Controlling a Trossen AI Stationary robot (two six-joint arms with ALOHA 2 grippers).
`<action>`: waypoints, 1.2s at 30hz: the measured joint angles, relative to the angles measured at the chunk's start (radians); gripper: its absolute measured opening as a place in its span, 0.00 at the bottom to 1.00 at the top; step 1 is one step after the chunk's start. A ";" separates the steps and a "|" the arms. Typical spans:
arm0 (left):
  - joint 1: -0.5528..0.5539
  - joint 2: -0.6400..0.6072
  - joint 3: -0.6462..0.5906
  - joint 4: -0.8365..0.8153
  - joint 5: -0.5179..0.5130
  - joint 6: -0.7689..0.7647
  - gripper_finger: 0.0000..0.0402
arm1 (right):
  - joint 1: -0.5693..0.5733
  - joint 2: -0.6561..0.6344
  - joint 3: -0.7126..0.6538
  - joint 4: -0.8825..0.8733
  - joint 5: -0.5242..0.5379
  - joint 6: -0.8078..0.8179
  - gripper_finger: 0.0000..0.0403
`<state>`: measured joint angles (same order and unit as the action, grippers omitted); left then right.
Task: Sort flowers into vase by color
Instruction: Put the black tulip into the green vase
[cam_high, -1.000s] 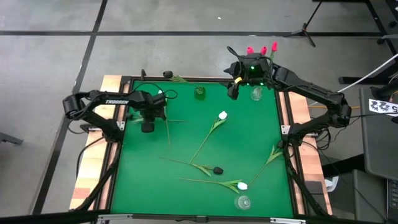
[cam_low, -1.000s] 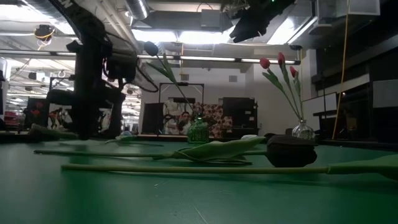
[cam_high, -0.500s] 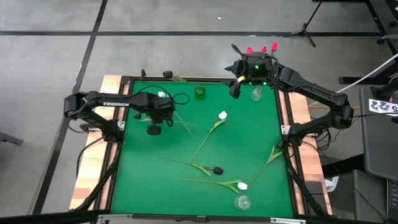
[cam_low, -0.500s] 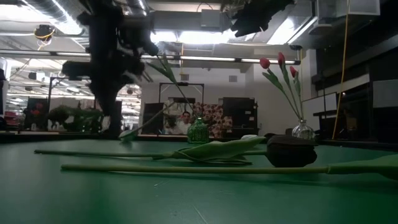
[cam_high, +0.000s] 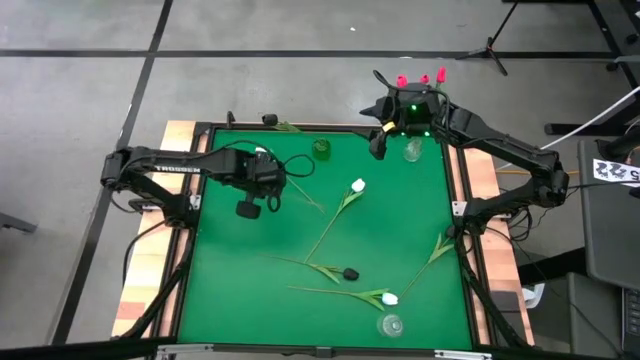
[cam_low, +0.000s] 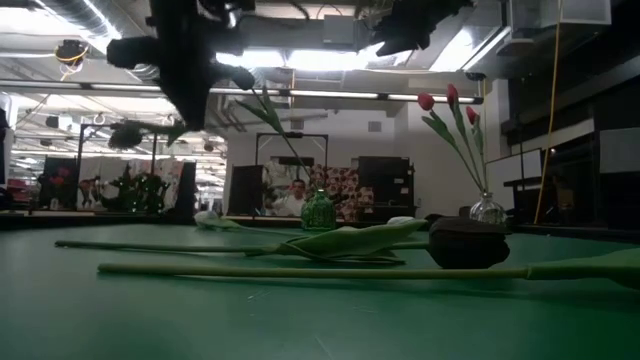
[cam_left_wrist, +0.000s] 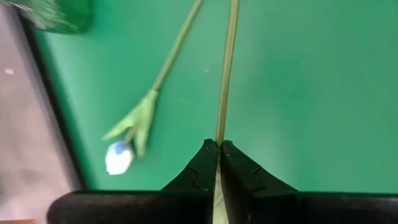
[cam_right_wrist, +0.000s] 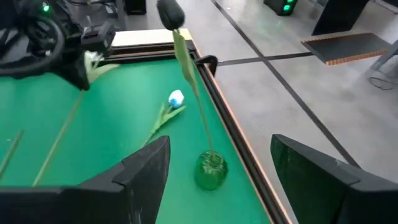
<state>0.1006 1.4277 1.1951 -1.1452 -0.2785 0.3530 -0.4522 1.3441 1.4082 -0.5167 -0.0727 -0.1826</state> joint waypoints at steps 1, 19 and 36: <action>-0.008 0.000 0.017 -0.010 -0.019 0.007 0.02 | 0.000 0.000 0.000 0.000 -0.015 0.005 0.69; -0.171 0.000 0.155 0.058 -0.620 0.577 0.03 | 0.000 0.000 0.000 0.001 -0.414 0.367 0.69; -0.220 0.000 0.155 0.236 -0.892 0.908 0.03 | 0.001 0.007 0.000 0.144 -0.596 0.541 0.69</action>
<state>-0.1192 1.4277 1.3499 -0.9088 -1.1709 1.2614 -0.4511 1.3514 1.4082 -0.3724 -0.6682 0.3585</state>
